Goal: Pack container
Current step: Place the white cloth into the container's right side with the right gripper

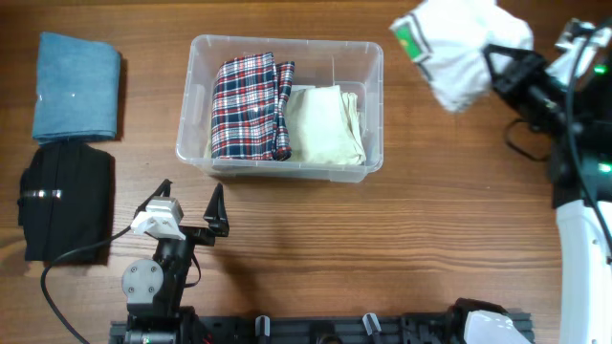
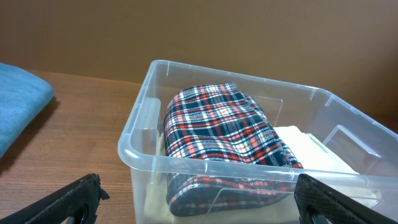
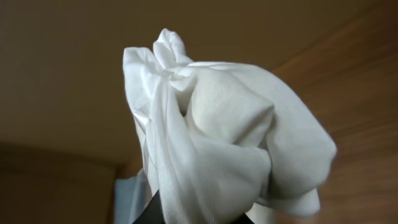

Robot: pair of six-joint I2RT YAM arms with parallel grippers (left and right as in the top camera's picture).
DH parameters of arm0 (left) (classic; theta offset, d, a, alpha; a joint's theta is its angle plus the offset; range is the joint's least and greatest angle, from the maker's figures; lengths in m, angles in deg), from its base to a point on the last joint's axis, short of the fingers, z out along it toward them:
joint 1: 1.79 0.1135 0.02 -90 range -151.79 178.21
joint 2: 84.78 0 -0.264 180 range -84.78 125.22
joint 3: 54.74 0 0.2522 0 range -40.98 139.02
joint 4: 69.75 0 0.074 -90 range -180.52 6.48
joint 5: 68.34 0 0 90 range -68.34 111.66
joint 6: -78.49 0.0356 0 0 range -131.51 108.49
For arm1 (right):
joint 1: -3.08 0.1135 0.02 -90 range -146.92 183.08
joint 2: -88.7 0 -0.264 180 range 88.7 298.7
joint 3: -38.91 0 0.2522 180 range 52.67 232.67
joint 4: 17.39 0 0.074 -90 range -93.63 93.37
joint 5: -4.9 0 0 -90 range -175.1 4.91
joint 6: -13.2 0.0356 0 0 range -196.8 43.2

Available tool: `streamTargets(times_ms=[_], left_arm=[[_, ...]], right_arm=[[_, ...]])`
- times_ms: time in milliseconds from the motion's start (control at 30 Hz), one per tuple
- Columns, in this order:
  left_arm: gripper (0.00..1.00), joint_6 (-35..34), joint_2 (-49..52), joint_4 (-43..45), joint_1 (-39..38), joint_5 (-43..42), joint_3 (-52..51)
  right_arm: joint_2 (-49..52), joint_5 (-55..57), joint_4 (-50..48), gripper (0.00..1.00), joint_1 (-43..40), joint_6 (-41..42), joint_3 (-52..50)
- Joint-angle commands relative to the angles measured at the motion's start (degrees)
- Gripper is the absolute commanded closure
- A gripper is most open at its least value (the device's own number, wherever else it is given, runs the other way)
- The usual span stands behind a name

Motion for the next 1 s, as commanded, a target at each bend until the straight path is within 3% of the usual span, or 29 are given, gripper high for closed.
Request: streamTargets(times_ms=[0,100,200,367,533,667,700,967], left_arm=[[0.00,-0.3,-0.4,-0.2,-0.1,0.2,-0.3],[0.00,-0.3,-0.4,-0.2,-0.1,0.2,-0.3],[0.00,-0.3,-0.4,-0.2,-0.1,0.2,-0.3],[0.00,-0.3,-0.4,-0.2,-0.1,0.2,-0.3],[0.00,-0.3,-0.4,-0.2,-0.1,0.2,-0.3],[0.00,-0.3,-0.4,-0.2,-0.1,0.2,-0.3],[0.00,-0.3,-0.4,-0.2,-0.1,0.2,-0.3],[0.00,-0.3,-0.4,-0.2,-0.1,0.2,-0.3]], right_arm=[[1.9,16.7,-1.1,0.96,11.3,15.2,1.0],[6.8,32.2,-1.2,0.96,23.0,26.1,1.0],[11.3,40.0,-1.2,0.96,29.2,33.8,1.0],[22.3,40.7,-3.3,0.96,36.5,41.9,1.0],[29.8,42.0,-10.5,0.96,40.0,45.8,1.0],[33.1,41.3,-10.5,0.94,40.6,46.2,1.0],[33.1,39.3,-11.2,0.72,40.9,43.9,1.0],[30.2,36.6,-11.1,0.39,40.9,35.3,1.0]])
